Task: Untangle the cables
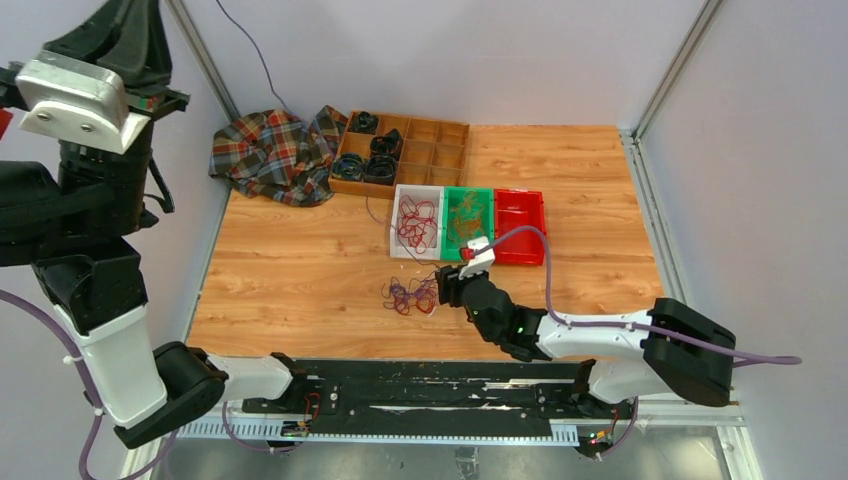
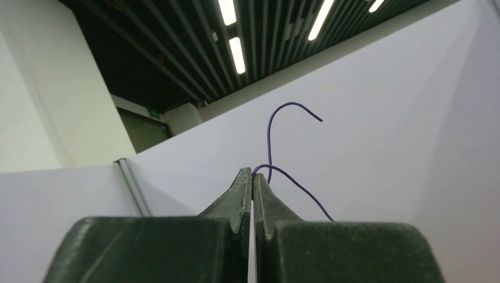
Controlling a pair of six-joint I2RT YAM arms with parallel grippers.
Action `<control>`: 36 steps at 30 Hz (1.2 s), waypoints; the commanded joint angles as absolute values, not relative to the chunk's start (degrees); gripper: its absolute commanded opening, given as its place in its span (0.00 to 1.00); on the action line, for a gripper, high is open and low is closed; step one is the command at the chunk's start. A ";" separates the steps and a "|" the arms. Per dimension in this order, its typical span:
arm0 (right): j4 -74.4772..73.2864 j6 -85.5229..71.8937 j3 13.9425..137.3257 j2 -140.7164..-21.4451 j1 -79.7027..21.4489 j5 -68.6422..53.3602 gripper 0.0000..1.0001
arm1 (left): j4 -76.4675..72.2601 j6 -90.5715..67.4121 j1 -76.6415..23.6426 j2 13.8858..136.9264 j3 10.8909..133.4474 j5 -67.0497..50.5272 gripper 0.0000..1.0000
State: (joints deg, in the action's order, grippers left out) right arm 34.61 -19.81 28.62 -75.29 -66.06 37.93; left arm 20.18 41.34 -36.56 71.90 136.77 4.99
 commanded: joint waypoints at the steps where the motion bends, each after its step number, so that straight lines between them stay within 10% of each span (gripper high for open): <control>1: 33.07 -23.45 25.90 -73.02 -64.24 37.78 0.55 | 8.61 47.79 -36.83 73.35 139.93 9.02 0.00; 9: 35.99 -27.51 20.32 -73.14 -61.79 33.10 0.67 | -17.29 51.50 -36.85 75.58 138.85 9.58 0.00; 28: 32.38 -9.58 50.15 -73.46 -64.23 4.92 0.72 | 1.18 42.91 -36.84 75.18 134.39 1.53 0.00; 36: 35.97 -5.63 65.02 -85.08 -68.14 14.32 0.67 | 6.34 37.35 -36.83 73.48 134.72 -2.47 0.00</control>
